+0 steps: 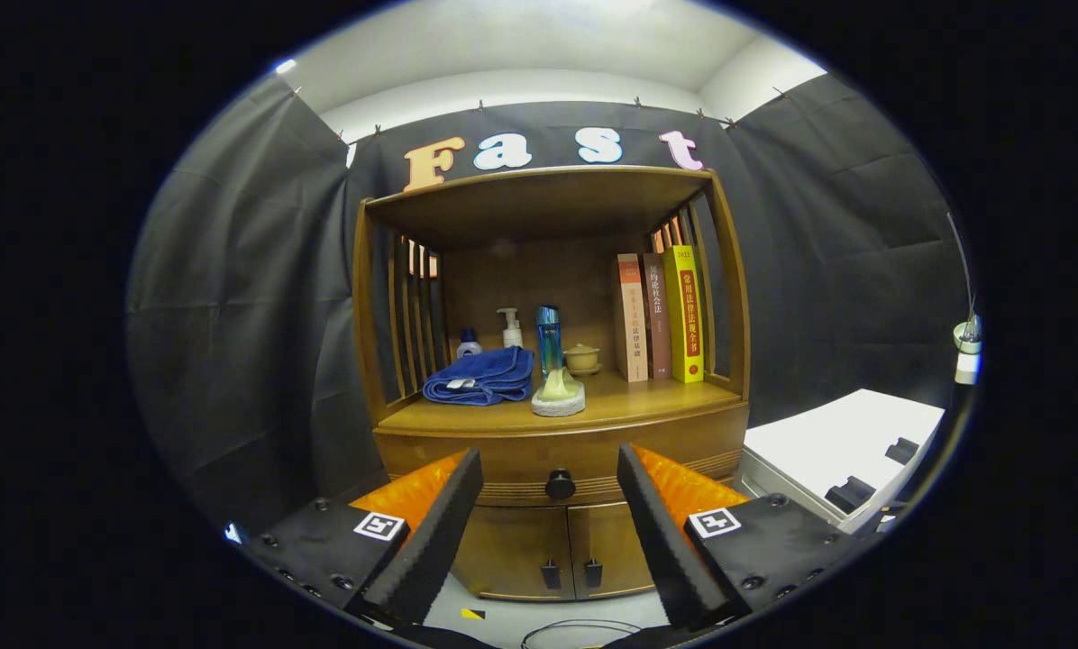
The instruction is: Pull open the drawer, take out the items inside it, and place them on the countertop above the cabinet.
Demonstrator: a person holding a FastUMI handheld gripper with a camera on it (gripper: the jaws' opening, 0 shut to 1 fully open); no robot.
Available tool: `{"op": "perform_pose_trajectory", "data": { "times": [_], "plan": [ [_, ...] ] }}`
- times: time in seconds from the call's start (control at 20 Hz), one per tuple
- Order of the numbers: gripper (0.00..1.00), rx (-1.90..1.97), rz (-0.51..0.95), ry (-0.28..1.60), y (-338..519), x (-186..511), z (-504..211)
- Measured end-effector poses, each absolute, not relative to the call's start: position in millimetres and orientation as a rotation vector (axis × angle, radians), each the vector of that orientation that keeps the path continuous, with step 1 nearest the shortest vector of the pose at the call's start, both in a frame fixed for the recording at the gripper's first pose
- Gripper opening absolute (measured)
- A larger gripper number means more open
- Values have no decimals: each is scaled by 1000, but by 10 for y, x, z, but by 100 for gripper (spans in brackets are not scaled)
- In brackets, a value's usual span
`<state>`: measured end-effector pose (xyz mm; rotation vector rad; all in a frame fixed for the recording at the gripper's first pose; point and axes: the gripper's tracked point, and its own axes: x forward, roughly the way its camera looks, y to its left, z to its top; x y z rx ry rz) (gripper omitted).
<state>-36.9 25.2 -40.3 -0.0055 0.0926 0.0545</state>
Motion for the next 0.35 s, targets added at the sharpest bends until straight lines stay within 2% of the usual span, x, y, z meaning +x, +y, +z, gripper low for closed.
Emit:
{"op": "perform_pose_trajectory", "data": {
  "times": [0.35],
  "plan": [
    [99,-7,54,90,258,-377,-400]
  ]
}}
